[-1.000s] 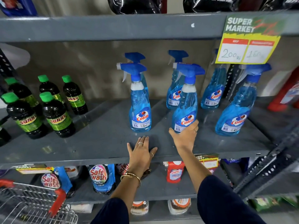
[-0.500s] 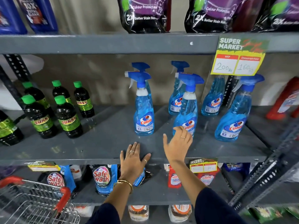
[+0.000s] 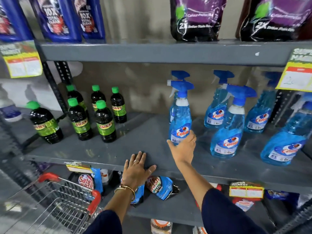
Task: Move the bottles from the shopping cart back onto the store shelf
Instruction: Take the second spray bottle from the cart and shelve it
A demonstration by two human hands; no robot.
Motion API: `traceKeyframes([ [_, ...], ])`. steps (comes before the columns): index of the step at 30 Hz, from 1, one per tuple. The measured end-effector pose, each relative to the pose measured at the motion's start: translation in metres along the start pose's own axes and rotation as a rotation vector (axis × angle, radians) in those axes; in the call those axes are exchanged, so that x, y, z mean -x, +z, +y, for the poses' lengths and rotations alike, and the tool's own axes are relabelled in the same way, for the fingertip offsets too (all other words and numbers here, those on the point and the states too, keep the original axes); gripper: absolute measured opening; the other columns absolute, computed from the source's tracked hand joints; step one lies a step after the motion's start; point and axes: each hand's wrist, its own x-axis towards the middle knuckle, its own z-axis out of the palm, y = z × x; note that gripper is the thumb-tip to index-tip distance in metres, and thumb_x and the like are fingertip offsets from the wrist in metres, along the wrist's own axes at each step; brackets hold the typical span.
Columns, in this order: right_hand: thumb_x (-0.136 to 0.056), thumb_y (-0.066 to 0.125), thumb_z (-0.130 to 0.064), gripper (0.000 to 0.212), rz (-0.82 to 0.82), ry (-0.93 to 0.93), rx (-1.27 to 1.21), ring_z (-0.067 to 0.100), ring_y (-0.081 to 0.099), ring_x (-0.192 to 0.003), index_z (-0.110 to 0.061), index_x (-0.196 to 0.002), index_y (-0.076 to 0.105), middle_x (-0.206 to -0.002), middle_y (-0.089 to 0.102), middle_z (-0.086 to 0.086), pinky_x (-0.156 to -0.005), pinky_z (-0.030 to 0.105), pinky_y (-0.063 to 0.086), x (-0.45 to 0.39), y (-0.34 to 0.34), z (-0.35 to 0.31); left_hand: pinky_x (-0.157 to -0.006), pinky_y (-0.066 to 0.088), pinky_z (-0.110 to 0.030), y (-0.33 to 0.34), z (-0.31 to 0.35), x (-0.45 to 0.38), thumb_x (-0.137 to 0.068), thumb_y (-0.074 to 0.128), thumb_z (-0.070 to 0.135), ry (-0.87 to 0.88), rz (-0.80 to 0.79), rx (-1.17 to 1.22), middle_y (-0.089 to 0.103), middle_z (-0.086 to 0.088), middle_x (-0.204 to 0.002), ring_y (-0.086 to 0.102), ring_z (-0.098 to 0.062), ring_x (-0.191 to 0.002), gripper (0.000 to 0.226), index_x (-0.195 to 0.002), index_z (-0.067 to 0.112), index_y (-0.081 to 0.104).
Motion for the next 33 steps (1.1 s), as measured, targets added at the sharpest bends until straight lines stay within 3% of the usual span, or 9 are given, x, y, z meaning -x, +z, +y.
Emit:
traceKeyframes([
  [6, -0.058, 0.085, -0.038, 0.112, 0.044, 0.208, -0.008, 0.039, 0.038, -0.124, -0.004, -0.14, 0.017, -0.139, 0.035, 0.019, -0.093, 0.052, 0.048, -0.017, 0.03, -0.005, -0.118, -0.002, -0.043, 0.008, -0.005, -0.002, -0.082, 0.022, 0.069, 0.013, 0.043, -0.051, 0.001, 0.005, -0.158, -0.001, -0.022, -0.145, 0.08, -0.145, 0.023, 0.005],
  [13, -0.059, 0.083, -0.033, 0.109, 0.058, 0.227, 0.006, 0.039, 0.043, -0.117, -0.003, -0.14, 0.015, -0.133, 0.039, 0.021, -0.091, 0.052, 0.05, -0.014, 0.035, 0.0, -0.117, -0.008, -0.042, 0.007, -0.006, -0.003, -0.088, 0.028, 0.06, 0.023, 0.016, -0.007, -0.003, 0.003, -0.158, -0.007, -0.022, -0.145, 0.073, -0.145, 0.022, 0.003],
  [23, -0.06, 0.083, -0.033, 0.111, 0.049, 0.174, 0.02, 0.039, 0.04, -0.12, 0.001, -0.14, 0.015, -0.136, 0.036, 0.024, -0.101, 0.048, 0.043, 0.006, 0.028, 0.004, -0.117, -0.01, -0.042, 0.006, -0.006, 0.0, -0.088, 0.024, 0.061, 0.024, 0.0, -0.029, -0.003, 0.003, -0.158, -0.008, -0.021, -0.145, 0.074, -0.145, 0.022, 0.0],
  [28, -0.059, 0.085, -0.036, 0.117, 0.069, 0.131, 0.019, 0.038, 0.029, -0.131, -0.002, -0.144, 0.012, -0.144, 0.026, 0.022, -0.104, 0.051, 0.039, 0.015, 0.022, -0.002, -0.118, -0.007, -0.042, 0.002, -0.013, -0.003, -0.086, 0.025, 0.064, 0.049, -0.035, -0.043, -0.003, 0.006, -0.157, -0.007, -0.018, -0.145, 0.076, -0.145, 0.023, 0.0],
  [31, -0.06, 0.085, -0.034, 0.101, 0.156, 0.008, 0.106, 0.039, 0.034, -0.127, -0.005, -0.137, 0.026, -0.141, 0.033, 0.022, -0.095, 0.053, 0.045, 0.028, 0.018, -0.013, -0.118, -0.005, -0.042, -0.007, -0.034, -0.006, -0.084, 0.022, 0.067, 0.052, -0.034, -0.077, -0.002, 0.007, -0.157, -0.005, -0.015, -0.145, 0.079, -0.145, 0.022, 0.001],
  [33, -0.058, 0.085, -0.029, 0.084, 0.202, -0.148, 0.213, 0.042, 0.047, -0.115, -0.009, -0.123, 0.036, -0.129, 0.049, 0.023, -0.09, 0.052, 0.046, 0.034, 0.02, -0.022, -0.119, -0.003, -0.043, -0.014, -0.052, -0.007, -0.072, 0.004, 0.079, 0.035, -0.024, -0.084, 0.0, 0.007, -0.157, -0.002, -0.015, -0.145, 0.094, -0.145, 0.021, 0.003],
])
